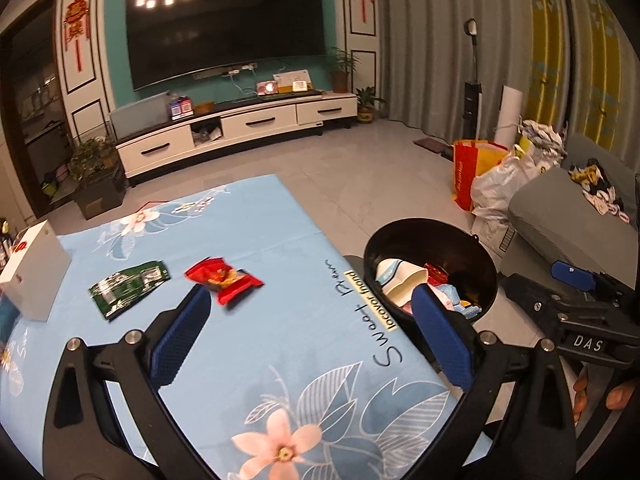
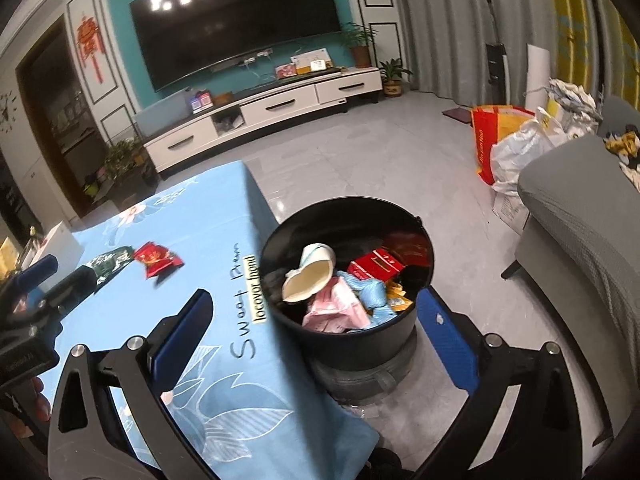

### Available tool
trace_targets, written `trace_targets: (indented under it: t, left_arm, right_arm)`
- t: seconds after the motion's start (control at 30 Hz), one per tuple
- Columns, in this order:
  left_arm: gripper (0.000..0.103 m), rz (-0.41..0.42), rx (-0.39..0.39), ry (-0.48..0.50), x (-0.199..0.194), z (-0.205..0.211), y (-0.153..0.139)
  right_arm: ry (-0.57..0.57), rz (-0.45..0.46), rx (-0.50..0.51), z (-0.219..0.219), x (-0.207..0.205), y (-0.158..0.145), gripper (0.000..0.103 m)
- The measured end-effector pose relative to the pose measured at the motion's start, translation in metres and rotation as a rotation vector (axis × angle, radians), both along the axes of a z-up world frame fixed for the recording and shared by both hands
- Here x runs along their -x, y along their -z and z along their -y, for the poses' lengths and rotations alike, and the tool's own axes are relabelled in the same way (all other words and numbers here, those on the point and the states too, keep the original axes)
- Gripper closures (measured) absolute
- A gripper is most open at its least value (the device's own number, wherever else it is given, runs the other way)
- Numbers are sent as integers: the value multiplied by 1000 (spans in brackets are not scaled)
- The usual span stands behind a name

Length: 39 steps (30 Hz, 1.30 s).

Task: Collect trash
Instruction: 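Move both tools back over the table toward the green packet and red wrapper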

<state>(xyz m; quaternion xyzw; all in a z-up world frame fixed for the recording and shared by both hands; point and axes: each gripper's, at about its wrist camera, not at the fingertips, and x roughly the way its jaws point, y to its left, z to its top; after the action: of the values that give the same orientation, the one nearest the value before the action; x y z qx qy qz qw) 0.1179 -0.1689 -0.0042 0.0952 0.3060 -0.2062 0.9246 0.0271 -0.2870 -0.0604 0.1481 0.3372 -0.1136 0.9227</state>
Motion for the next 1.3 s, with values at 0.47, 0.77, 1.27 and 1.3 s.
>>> trace_targets:
  t: [0.47, 0.77, 1.27, 1.3]
  left_arm:
    - [3, -102, 53, -269, -1, -135, 35]
    - [3, -208, 105, -452, -9, -237, 79]
    - [3, -205, 48, -431, -77, -279, 106]
    - [3, -198, 37, -416, -86, -277, 105]
  right_arm:
    - [-275, -42, 58, -97, -28, 4, 4]
    - [-416, -102, 65, -151, -61, 30, 4]
    - [-488, -137, 97, -189, -167, 65, 4]
    - [-486, -139, 103, -189, -178, 67, 4]
